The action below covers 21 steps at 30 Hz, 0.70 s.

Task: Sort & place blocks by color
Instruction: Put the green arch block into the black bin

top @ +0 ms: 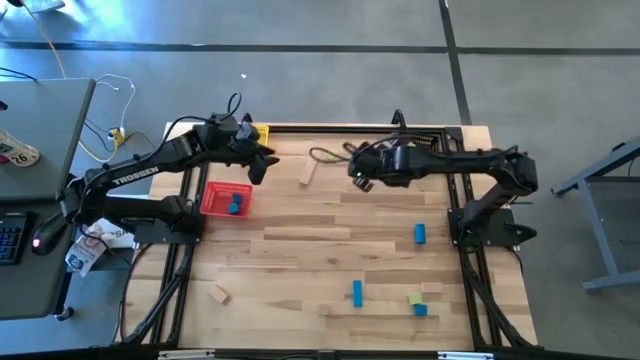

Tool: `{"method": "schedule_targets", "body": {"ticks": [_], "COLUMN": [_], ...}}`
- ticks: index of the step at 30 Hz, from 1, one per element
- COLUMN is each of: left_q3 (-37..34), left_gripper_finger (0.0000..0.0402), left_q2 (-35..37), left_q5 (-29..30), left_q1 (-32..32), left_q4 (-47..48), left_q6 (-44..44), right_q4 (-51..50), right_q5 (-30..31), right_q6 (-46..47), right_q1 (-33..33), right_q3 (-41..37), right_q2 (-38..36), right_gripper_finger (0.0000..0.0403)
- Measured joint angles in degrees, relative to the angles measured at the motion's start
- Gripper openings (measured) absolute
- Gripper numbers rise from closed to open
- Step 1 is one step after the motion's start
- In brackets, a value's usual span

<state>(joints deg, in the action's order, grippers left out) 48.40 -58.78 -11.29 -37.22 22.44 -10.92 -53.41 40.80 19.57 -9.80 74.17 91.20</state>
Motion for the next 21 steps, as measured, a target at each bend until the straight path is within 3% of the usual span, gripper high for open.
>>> {"method": "schedule_targets", "body": {"ticks": [8, 21], "left_q3": [0.0, 0.0], "left_gripper_finger": [0.0151, 0.0151], "left_q2": [-1.6, -6.2], "left_q5": [0.0, -0.1], "left_q1": [1.9, 2.5], "left_q4": [-3.3, -3.1], "left_q6": [0.6, 1.1], "right_q4": [-12.0, -13.6], "right_q5": [-2.2, -16.5], "right_q6": [10.4, 6.0], "right_q1": [-10.5, -28.1], "right_q3": [0.0, 0.0], "right_q2": [-0.6, -0.1], "right_gripper_finger": [0.0106, 0.0106]}}
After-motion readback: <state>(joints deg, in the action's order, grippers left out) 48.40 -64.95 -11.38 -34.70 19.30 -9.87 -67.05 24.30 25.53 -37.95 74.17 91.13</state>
